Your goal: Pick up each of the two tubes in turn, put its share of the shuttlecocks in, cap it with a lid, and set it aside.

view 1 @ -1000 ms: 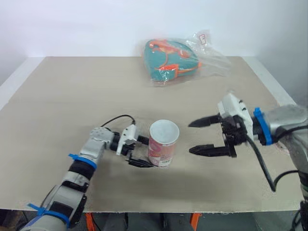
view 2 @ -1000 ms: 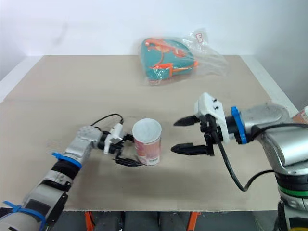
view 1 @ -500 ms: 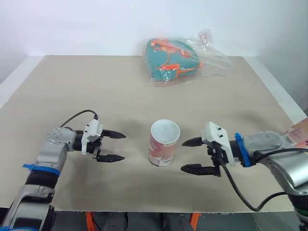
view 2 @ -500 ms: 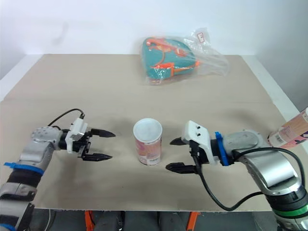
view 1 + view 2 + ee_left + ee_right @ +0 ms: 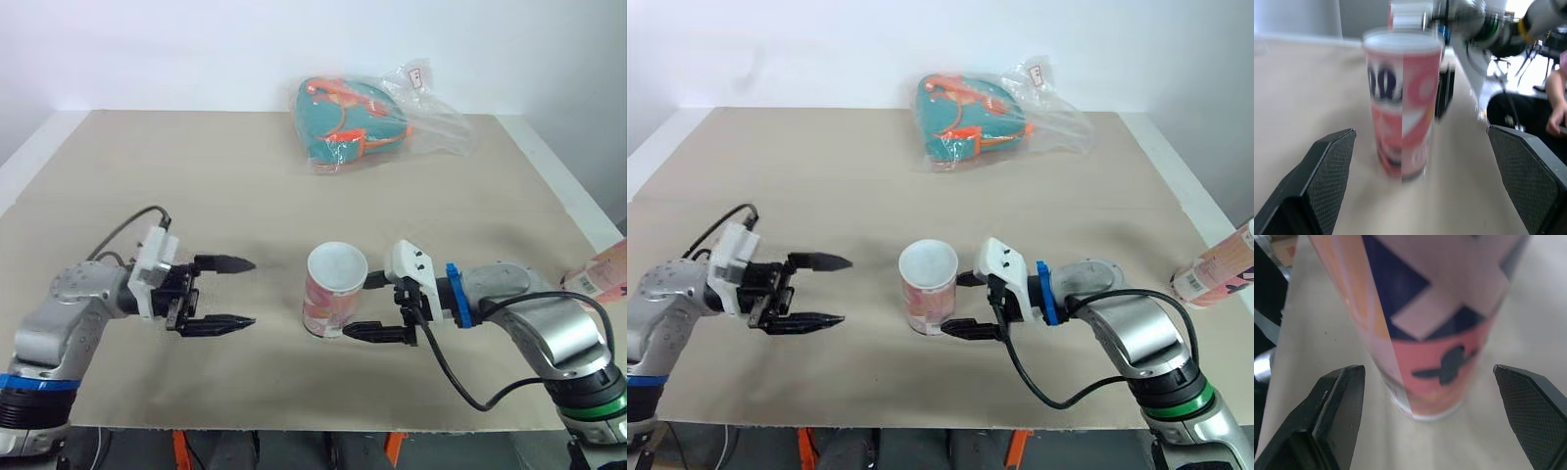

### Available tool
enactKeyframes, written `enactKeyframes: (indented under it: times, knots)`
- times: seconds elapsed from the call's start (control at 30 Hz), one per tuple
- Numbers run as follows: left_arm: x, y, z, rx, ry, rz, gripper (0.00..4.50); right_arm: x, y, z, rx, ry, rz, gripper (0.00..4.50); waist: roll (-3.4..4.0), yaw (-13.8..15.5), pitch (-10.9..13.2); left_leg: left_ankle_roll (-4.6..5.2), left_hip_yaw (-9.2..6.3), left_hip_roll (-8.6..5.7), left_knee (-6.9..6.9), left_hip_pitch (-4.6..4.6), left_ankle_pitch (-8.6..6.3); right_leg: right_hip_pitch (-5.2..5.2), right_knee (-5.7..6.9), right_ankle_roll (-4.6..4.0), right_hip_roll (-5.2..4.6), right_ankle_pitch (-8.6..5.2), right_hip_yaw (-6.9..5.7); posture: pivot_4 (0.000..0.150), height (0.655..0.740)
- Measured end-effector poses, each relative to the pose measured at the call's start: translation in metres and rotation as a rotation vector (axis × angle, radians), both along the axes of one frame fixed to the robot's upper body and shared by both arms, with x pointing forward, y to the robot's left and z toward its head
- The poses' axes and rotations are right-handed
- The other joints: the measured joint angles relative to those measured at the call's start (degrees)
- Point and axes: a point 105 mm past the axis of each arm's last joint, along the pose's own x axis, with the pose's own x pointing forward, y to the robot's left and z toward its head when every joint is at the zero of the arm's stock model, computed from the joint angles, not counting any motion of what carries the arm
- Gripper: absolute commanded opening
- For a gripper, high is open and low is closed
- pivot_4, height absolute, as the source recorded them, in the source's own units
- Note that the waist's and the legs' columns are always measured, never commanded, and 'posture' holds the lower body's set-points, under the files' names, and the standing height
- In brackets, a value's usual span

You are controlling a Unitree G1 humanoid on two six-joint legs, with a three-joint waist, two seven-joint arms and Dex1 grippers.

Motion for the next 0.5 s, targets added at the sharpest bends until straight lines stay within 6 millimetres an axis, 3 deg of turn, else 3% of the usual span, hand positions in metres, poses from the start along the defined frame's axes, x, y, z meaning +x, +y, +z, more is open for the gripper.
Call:
enactKeyframes:
  times: [0.13, 0.43, 0.5]
  knots:
    - [-0.007, 0.001, 0.006, 0.025, 0.014, -0.005, 4.46, 0.006, 0.006, 0.003, 0.038, 0.006, 0.004, 4.50, -0.06, -0.02, 0.07, 0.00, 0.02, -0.01, 0.01, 0.01, 0.00, 0.00, 0.00, -0.01, -0.01, 0.02, 0.01, 0.150, 0.7400]
    - [-0.008, 0.004, -0.004, 0.090, 0.027, 0.011, 4.46, 0.012, 0.021, 0.006, 0.090, 0.017, 0.045, 4.50, -0.09, -0.01, 0.10, -0.01, 0.02, 0.00, 0.01, 0.01, 0.01, -0.01, 0.00, -0.04, 0.00, 0.04, 0.00, 0.150, 0.7400]
    - [-0.008, 0.003, -0.006, 0.101, 0.022, 0.010, 4.50, 0.011, 0.022, 0.004, 0.094, 0.026, 0.051, 3.99, -0.09, 0.01, 0.10, -0.01, 0.02, 0.00, 0.00, 0.00, 0.00, 0.00, 0.00, -0.05, 0.00, 0.04, 0.00, 0.150, 0.7400]
